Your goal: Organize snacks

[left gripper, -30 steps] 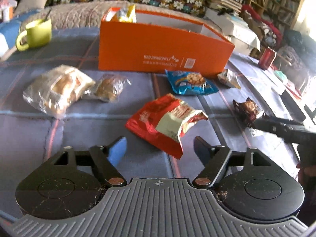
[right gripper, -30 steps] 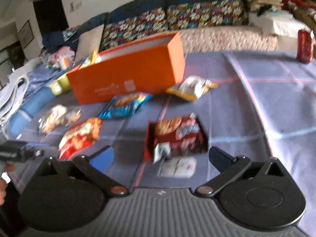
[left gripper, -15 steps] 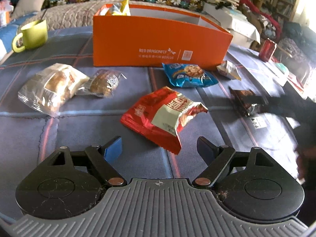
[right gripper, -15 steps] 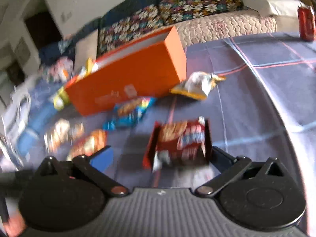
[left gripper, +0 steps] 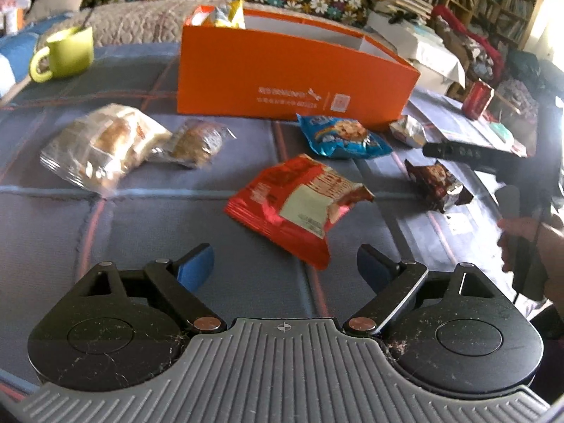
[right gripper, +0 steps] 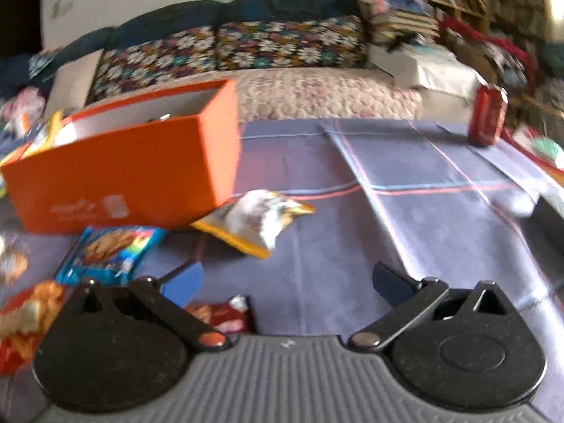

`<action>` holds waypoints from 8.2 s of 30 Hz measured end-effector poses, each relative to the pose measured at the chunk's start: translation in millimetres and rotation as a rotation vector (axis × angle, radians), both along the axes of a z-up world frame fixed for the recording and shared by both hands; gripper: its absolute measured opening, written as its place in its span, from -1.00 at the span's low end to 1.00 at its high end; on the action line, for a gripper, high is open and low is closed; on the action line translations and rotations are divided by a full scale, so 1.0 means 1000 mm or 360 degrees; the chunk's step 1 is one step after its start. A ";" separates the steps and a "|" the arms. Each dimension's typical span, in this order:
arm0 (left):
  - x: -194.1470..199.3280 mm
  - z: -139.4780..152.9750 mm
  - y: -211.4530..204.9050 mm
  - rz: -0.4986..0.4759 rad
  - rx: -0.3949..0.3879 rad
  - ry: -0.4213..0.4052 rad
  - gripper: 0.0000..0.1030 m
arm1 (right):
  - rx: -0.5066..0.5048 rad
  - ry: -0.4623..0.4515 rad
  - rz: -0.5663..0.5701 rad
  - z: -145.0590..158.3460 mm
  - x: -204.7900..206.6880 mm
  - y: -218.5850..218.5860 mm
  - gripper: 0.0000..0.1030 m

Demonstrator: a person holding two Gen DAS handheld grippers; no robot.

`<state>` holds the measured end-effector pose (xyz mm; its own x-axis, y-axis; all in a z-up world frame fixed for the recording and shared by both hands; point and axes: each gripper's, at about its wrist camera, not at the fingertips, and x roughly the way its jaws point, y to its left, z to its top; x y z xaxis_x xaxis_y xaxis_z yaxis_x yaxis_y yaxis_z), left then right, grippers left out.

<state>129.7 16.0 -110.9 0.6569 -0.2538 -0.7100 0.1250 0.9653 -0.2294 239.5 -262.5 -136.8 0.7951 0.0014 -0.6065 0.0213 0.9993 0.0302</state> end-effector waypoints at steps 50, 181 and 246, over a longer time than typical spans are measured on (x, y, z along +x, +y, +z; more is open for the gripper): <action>0.054 0.015 -0.026 -0.0379 0.0372 -0.0206 0.58 | 0.0412 0.0192 0.0465 0.001 -0.072 -0.031 0.98; 0.015 0.002 -0.009 -0.0055 0.0218 -0.0072 -0.55 | 0.0249 -0.0001 0.0519 0.008 -0.128 0.020 -0.10; 0.113 -0.005 -0.007 -0.0310 0.0847 -0.0252 -0.53 | 0.0676 0.0099 0.0469 0.001 -0.054 -0.012 0.99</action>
